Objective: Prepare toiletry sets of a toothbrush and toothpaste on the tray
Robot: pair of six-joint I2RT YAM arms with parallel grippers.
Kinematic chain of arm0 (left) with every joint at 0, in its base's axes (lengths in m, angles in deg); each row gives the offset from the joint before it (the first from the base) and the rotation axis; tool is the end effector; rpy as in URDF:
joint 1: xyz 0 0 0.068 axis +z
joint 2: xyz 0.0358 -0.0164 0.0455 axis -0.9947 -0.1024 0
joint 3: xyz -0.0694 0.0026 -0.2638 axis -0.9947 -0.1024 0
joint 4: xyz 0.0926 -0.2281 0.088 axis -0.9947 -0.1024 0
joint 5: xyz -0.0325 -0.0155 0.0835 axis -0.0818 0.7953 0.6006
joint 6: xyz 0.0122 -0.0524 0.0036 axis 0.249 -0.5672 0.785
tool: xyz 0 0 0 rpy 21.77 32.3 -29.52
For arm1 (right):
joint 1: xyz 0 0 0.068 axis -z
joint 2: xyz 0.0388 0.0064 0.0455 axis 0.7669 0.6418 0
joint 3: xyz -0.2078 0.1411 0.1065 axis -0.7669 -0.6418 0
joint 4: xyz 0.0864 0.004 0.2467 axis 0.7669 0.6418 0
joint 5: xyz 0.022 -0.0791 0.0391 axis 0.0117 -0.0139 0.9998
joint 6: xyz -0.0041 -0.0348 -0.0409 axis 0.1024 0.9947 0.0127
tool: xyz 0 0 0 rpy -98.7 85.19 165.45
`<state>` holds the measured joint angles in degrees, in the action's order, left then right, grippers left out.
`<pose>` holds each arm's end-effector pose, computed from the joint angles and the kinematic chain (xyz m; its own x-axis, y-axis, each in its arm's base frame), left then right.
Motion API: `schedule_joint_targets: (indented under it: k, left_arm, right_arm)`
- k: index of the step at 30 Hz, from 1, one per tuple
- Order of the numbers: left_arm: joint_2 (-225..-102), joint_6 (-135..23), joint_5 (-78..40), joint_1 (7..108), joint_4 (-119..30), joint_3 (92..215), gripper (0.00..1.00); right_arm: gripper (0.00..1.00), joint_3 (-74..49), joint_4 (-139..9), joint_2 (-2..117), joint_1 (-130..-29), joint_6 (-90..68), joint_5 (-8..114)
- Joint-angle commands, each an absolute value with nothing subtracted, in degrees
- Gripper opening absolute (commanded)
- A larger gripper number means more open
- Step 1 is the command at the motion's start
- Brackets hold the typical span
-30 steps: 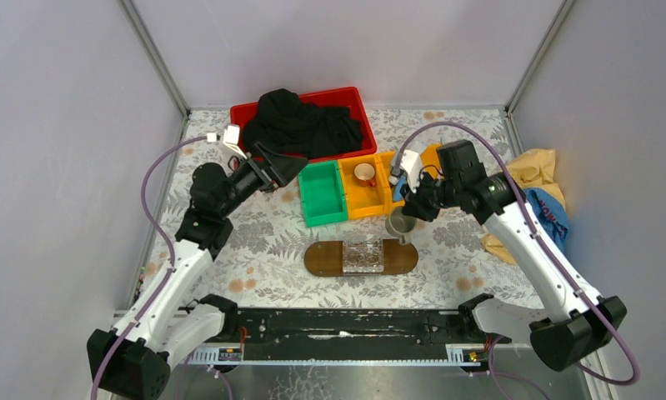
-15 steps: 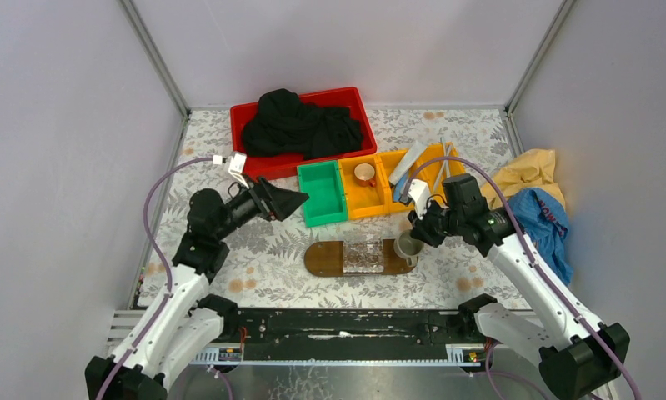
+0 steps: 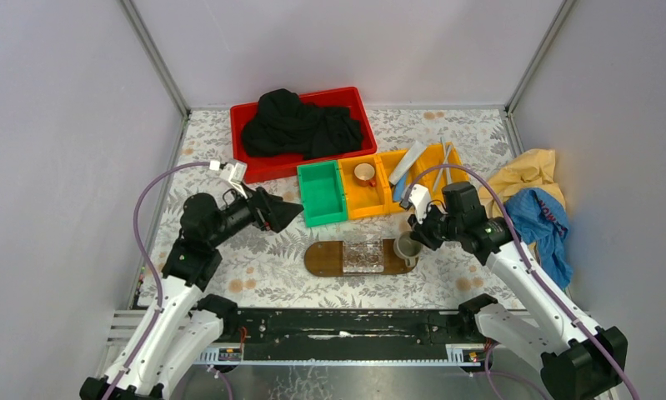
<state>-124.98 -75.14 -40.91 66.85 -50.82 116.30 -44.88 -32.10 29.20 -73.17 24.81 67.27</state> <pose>0.1480 -0.0646 0.3123 -0.4639 -0.3171 -0.8272 0.5755 0.6021 -0.5535 0.1706 0.0869 0.2685 -0.2553 -0.5966 -0.7609 -0.8380 0.5290 -0.1336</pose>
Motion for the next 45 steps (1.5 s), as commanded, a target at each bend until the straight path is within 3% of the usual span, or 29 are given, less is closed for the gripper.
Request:
schedule_joint_targets:
  k: [1,10,20,45]
  left_arm:
    - [-125.63,-70.92,-40.86,66.48,-53.72,116.77,0.97]
    - [-121.19,-74.1,-43.16,66.61,-50.07,110.79,0.97]
    - [-127.02,-63.23,-43.44,66.55,-58.09,116.57,0.98]
    - [-125.79,-62.59,-42.0,66.55,-57.96,115.02,0.99]
  right_arm:
    - [0.0,-45.65,-34.08,27.12,-72.92,27.2,68.76]
    - [0.0,-49.2,-35.83,28.34,-72.92,28.42,66.74]
    - [0.0,-42.88,-35.69,38.47,-72.92,28.7,70.13]
    - [0.05,-43.38,-41.16,47.64,-75.81,24.15,64.58]
